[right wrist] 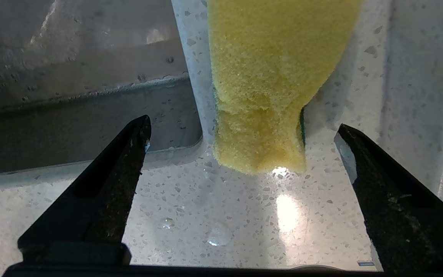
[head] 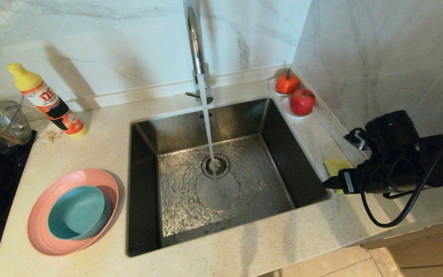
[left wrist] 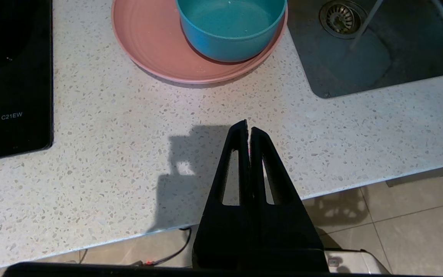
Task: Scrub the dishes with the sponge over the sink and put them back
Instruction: Pick up a bowl and the sponge
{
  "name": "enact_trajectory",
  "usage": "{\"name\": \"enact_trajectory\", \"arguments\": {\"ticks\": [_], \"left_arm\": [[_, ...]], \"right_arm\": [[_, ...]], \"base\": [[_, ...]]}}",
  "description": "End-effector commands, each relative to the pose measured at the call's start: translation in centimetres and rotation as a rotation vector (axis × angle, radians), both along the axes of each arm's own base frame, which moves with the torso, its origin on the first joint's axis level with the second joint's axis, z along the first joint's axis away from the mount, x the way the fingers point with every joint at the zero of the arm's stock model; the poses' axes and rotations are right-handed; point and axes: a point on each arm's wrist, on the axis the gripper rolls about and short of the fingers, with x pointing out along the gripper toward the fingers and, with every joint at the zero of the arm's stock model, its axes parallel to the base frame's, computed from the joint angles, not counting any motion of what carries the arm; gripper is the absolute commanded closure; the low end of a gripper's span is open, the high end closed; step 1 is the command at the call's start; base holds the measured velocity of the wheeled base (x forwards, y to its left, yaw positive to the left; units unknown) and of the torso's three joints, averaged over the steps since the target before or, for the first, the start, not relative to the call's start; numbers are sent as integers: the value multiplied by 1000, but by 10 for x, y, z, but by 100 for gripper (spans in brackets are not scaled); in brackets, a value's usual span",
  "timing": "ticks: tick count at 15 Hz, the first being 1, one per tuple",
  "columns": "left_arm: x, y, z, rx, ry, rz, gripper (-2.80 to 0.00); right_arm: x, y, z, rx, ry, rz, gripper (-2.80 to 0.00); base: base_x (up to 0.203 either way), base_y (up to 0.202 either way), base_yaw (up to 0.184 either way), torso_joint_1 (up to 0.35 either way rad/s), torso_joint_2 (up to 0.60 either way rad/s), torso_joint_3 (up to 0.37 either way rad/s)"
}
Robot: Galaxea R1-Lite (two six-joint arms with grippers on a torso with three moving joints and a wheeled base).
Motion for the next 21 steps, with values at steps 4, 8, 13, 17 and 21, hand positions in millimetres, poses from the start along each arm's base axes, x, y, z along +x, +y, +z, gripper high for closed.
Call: {"name": "enact_trajectory", "arguments": {"ticks": [4,8,13,17,21], "left_arm": [[0,0,0,0,1,1,0],[0,0,0,0,1,1,0],[0,0,0,0,1,1,0],[0,0,0,0,1,1,0],[0,0,0,0,1,1,0]], "right_arm": [[4,1,-4,-4,7,0,-280],[10,1,-9,-11,-43,15,-280],[11,-2,-4,-15,-72,17,-280],[9,-3,-8,-23,-46,16,-280],[8,-3,-9,-27,-38,16,-79]], "base": [[0,0,0,0,0,0],[0,0,0,0,0,0],[0,0,0,0,0,0],[0,0,0,0,0,0],[0,0,0,0,0,0]]}}
